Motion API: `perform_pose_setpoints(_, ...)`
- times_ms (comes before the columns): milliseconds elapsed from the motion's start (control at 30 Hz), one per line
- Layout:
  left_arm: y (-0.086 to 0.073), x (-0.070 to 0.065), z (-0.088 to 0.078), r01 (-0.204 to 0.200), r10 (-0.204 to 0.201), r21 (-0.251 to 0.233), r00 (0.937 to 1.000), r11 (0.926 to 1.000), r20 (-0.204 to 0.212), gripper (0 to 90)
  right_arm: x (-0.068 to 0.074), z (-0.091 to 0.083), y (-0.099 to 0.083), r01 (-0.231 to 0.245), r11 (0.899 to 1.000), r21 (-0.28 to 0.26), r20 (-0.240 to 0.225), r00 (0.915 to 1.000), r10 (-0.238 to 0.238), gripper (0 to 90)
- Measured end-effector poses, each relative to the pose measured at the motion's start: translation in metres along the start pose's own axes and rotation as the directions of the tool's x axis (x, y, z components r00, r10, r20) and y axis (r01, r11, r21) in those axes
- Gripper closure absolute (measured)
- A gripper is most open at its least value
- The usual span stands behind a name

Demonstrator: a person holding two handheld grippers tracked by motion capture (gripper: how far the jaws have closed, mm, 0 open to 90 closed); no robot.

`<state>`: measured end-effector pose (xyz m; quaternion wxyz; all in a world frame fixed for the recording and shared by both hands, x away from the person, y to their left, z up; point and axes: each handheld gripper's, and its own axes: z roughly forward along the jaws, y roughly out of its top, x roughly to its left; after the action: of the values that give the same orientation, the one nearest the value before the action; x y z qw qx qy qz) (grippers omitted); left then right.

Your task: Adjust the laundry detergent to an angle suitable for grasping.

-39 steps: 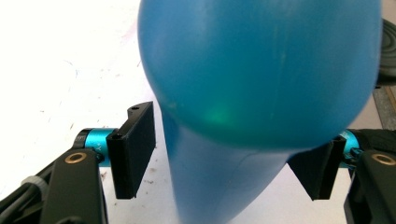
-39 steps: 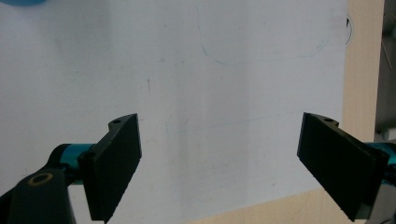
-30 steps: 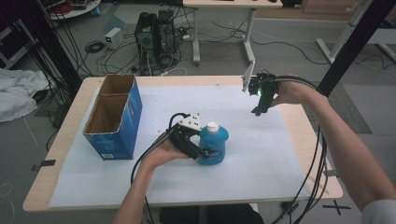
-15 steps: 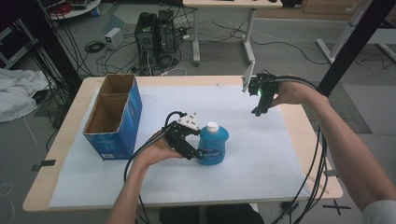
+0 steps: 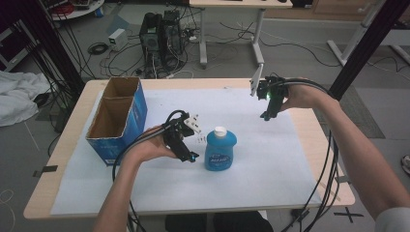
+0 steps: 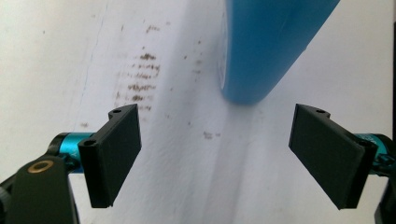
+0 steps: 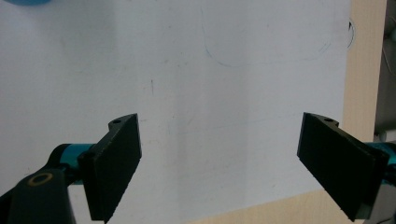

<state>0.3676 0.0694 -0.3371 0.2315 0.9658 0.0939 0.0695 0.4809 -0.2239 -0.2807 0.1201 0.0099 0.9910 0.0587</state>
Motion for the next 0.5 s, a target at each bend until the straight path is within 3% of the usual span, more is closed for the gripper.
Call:
perform_pose_setpoints(267,-0.0022,0.0068,-0.0016,-0.015,0.015,0.107,0.9999,0.9941,-0.001,17.0,0.0011,-0.0008,0.0003,0.005,1.0,0.0,0.004,1.0,-0.005,12.9)
perform_pose_setpoints(333,-0.0018,0.0078,-0.0023,-0.029,0.03,0.155,0.9995,0.9874,-0.002,17.0,-0.0003,-0.0016,-0.0003,0.033,0.999,0.01,0.006,0.9994,-0.033,12.9)
perform_pose_setpoints(433,-0.0009,0.0086,-0.0015,-0.045,0.048,0.214,0.9988,0.9758,-0.009,17.0,0.0022,-0.0013,0.0004,0.005,1.0,0.0,0.005,1.0,-0.005,12.9)
perform_pose_setpoints(500,0.0009,0.0088,-0.002,-0.062,0.066,0.264,0.9978,0.9627,-0.008,17.0,0.0024,-0.0013,0.0007,0.011,1.0,0.0,0.006,0.9999,-0.011,12.9)
